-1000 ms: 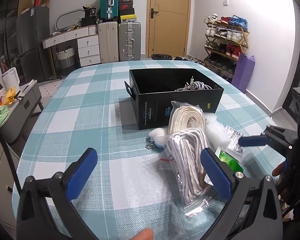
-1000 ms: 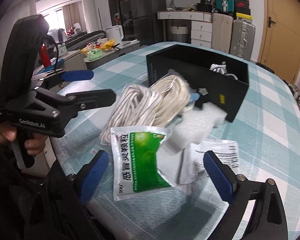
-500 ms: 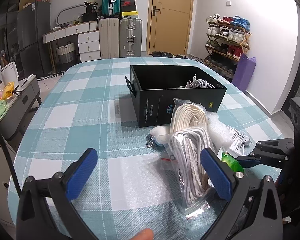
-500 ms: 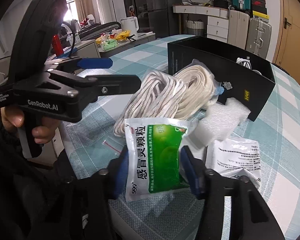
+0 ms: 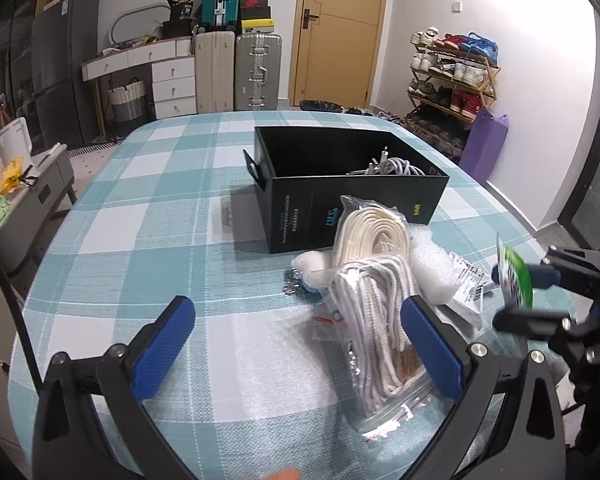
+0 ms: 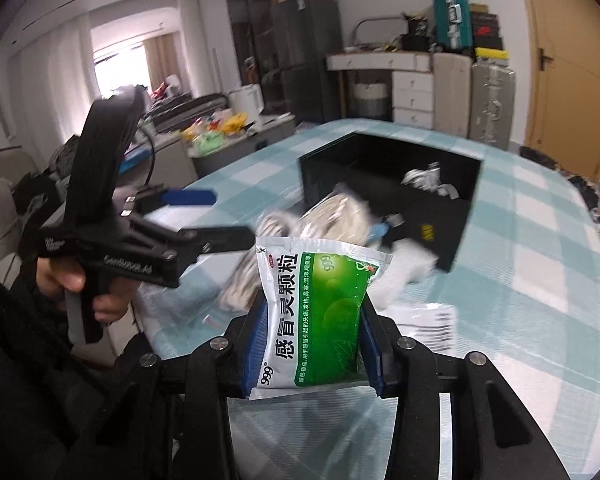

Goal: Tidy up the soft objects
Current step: 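Grasp the green medicine packet with the right gripper while the left grasps the bagged white rope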

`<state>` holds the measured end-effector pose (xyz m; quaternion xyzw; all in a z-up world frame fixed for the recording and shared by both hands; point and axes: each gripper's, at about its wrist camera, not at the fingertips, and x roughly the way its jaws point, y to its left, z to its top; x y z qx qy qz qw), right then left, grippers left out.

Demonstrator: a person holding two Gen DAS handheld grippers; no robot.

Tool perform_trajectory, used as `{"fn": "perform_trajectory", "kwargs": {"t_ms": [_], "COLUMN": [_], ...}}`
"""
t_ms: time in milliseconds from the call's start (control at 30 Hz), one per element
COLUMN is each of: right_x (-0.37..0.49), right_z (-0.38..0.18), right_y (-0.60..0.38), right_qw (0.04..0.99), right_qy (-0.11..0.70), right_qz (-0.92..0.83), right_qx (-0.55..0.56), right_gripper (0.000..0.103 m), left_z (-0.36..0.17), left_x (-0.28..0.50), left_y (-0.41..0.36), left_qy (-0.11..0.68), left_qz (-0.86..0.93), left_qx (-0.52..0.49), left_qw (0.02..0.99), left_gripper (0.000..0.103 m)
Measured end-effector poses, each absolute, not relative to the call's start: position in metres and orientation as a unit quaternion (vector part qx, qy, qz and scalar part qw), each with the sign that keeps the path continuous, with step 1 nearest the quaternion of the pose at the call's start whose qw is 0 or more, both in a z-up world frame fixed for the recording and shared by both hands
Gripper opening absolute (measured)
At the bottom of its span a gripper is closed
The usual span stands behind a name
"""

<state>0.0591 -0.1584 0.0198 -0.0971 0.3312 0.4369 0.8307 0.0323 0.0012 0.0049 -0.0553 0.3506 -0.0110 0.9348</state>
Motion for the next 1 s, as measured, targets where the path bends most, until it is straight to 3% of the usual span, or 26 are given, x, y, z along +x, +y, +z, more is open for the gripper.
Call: {"fn": "perform_trajectory", "kwargs": {"t_ms": [400, 467, 600, 867, 1000], "right_x": [0.073, 0.074, 0.075, 0.075, 0.075], "right_z": [0.023, 0.022, 0.02, 0.02, 0.019], "right_y": [-0.175, -0.174, -0.169, -0.169, -0.167], "right_qw": [0.861, 0.861, 0.86, 0.86, 0.862], "right_qy": [0.325, 0.327, 0.329, 0.329, 0.327], "right_qz": [0.383, 0.383, 0.384, 0.383, 0.381], "right_qx": [-0.074, -0.072, -0.074, -0.074, -0.074], "right_gripper": [0.042, 0.042, 0.042, 0.042, 0.041], "left_z": [-0.004, -0.005, -0.01, -0.006, -0.002], "left_x": [0.039, 0.038, 0.039, 0.034, 0.031], "left_y": [-0.035, -0.042, -0.053, -0.056, -0.052], "left_qy": [0.365, 0.368, 0.375, 0.371, 0.369], "left_qz": [-0.043, -0.049, -0.059, -0.085, -0.094], "left_qx": [-0.014, -0.002, 0.016, 0.016, 0.008], "left_qw": [0.93, 0.928, 0.925, 0.925, 0.925], "left_gripper": [0.101, 0.088, 0.077, 0.039, 0.029]}}
